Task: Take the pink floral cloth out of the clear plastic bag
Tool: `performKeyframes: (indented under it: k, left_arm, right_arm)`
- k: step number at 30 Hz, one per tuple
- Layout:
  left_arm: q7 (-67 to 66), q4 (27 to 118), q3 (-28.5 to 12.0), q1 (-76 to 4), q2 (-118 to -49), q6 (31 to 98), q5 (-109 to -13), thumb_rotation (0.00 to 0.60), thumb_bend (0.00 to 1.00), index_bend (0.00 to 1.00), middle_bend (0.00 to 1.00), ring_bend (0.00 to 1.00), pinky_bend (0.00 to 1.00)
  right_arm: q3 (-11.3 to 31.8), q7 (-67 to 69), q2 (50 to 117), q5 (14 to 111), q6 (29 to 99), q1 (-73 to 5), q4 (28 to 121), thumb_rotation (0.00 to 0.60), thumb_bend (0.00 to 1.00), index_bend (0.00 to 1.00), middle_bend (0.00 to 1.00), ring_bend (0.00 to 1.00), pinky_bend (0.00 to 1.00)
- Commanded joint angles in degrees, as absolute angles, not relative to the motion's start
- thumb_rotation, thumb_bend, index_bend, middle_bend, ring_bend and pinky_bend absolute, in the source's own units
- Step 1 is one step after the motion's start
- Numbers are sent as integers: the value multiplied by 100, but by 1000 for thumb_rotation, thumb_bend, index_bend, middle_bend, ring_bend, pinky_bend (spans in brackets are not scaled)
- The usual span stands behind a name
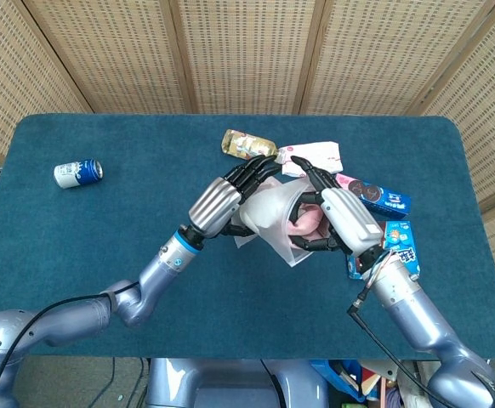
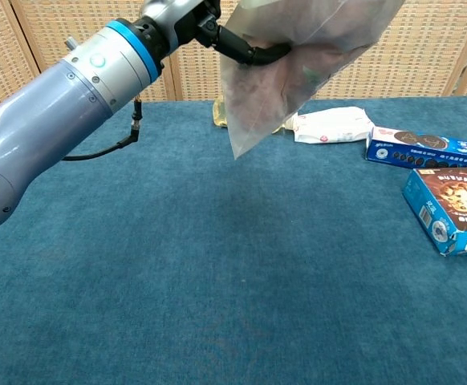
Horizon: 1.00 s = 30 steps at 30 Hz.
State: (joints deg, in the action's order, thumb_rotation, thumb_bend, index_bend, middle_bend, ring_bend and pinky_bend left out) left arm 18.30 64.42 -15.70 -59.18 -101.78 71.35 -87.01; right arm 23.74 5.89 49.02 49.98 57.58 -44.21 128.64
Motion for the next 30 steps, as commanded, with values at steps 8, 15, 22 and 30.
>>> performKeyframes:
  k: [8,15,22,30]
  left_arm:
    - [1861,6628,-1479,-5673,-9913,7140,-8620,600,313,0,0,0,10]
    - [1999,6759,-1299,-5458,-9584,7119,-8672,600,312,0,0,0,0]
    - [1991,6873,-1129,-5203,-9139,7062,-8657,600,312,7,0,0,0]
    - [1891,7039,-851,-4813,-8736,6976,-8568,600,312,96,0,0,0]
  right_arm:
    - [2401,677,4799,5058,5732,-4343,12912,600,699,779,0,0,0]
    - [2353,673,4722,5190,5645,-4294,12906,600,699,779,0,0,0]
    - [2347,793,4666,5293,5553,-4244,12916,600,700,779,0,0,0]
    - [2426,874,4657,4962,5578,-4294,12902,600,720,779,0,0,0]
